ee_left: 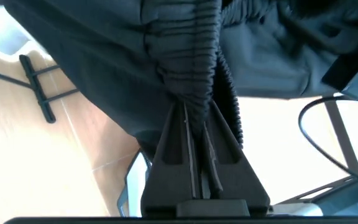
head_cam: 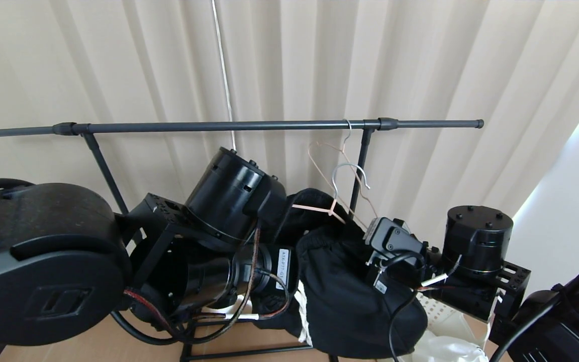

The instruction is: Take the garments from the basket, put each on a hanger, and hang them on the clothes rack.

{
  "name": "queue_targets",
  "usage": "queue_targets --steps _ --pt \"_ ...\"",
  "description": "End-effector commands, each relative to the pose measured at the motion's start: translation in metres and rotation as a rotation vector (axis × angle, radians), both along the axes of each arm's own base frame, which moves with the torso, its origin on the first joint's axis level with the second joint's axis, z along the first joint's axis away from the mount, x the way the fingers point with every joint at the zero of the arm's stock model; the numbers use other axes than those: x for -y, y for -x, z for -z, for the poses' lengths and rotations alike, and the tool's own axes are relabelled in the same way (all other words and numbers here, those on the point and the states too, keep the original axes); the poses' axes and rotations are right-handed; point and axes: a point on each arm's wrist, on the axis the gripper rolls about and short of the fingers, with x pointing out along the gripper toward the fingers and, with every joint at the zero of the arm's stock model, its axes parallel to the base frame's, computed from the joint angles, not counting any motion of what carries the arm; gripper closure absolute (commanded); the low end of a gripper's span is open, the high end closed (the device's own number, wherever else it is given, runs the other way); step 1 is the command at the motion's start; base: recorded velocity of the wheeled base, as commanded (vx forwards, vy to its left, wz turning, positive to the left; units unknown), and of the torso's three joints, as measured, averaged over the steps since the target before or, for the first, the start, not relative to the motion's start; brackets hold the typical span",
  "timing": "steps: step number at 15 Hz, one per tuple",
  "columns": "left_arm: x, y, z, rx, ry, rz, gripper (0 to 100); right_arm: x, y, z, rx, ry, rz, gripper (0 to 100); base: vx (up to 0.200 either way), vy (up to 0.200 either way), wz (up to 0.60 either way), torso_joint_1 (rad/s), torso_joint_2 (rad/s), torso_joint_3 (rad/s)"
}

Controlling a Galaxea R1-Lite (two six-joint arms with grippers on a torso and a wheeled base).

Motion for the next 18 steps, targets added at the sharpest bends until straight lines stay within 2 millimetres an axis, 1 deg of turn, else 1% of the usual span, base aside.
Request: queue_targets --steps 1,3,6,10,14,15,18 --pt "0.001 0.004 0.012 -0.014 -0.019 0.01 100 -0.001 0.001 -0.005 0.017 -0.034 0.001 100 0.0 0.0 0.0 0.0 0.0 0.0" --pt "0.004 0.002 0.017 0.007 0.004 0.009 100 -0.004 0.004 -0.009 0.026 -0.09 -0.004 100 0.0 0.0 0.0 0.0 0.0 0.0" --pt "0.007 -0.002 0.02 0.03 0.031 0.002 100 -0.007 0.012 -0.015 0.046 -0.106 -0.028 100 0.0 0.0 0.0 0.0 0.0 0.0" --pt "0.005 -0.008 0.018 0.058 0.061 -0.017 100 -0.005 0.021 -0.024 0.066 -0.122 -0.044 100 0.0 0.0 0.0 0.0 0.0 0.0" --pt "0.006 -0.014 0.015 0.088 0.098 -0.028 100 -0.006 0.028 -0.028 0.075 -0.128 -0.061 100 0.0 0.0 0.0 0.0 0.0 0.0" --pt "0.006 -0.013 0.018 0.09 0.097 -0.024 0 -0.005 0.029 -0.029 0.078 -0.129 -0.061 100 0.0 0.0 0.0 0.0 0.0 0.0" --pt "0.005 -0.012 0.018 0.102 0.1 -0.019 0 -0.005 0.029 -0.029 0.079 -0.13 -0.061 100 0.0 0.0 0.0 0.0 0.0 0.0"
